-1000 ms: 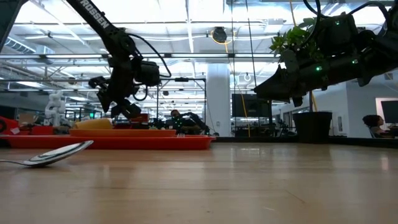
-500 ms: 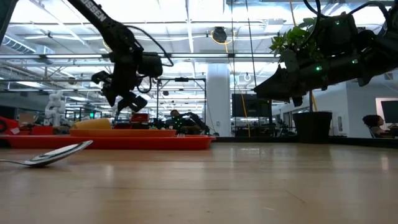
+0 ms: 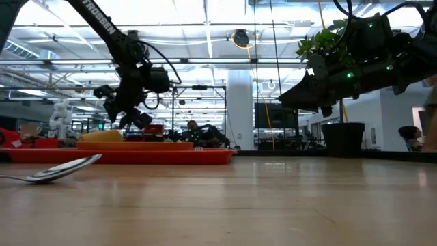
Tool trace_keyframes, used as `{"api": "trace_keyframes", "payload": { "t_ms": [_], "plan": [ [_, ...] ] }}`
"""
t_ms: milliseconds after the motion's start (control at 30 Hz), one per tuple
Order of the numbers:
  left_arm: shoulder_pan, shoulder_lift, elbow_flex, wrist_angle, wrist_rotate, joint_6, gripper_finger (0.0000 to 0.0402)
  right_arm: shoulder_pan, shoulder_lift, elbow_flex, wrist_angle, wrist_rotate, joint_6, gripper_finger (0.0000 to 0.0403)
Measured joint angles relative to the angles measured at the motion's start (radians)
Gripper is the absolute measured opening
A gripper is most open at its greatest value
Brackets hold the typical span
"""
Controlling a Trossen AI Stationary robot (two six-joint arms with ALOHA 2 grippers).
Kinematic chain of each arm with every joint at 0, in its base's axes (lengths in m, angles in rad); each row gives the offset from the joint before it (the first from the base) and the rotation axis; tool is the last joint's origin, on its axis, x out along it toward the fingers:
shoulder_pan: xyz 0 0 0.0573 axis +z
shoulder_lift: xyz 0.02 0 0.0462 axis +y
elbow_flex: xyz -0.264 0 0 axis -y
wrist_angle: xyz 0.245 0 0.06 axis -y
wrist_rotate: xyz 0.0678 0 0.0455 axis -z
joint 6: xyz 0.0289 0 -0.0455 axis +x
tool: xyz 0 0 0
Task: Pick and place plate/cup/fork/spoon on tray
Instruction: Adjust the yellow cup on the red serving tray
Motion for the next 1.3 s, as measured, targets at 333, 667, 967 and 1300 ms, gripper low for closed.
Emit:
{"api": "trace_keyframes", "payload": {
  "t_ms": [333, 667, 967, 1300],
  "plan": [
    [-0.02, 0.0, 0.0, -0.123, 0.044, 0.044, 0.0147, 0.0, 0.0, 0.0, 0.001, 0.0, 0.0, 0.0137],
    [-0.142, -0.012, 0.0, -0.257, 0.098, -0.019, 0.0147, 0.0, 0.0, 0.0, 0.003, -0.002, 0.0, 0.0137],
    [-0.253, -0.082, 0.016, -0.361, 0.066, -0.112, 0.0147, 0.0, 0.0, 0.0, 0.0, -0.003, 0.002, 0.0137],
    [-0.008, -0.165, 0.066, -0.333, 0.217, 0.085, 0.0147, 0.0, 0.0, 0.0, -0.003, -0.003, 0.007, 0.0137]
  ]
}}
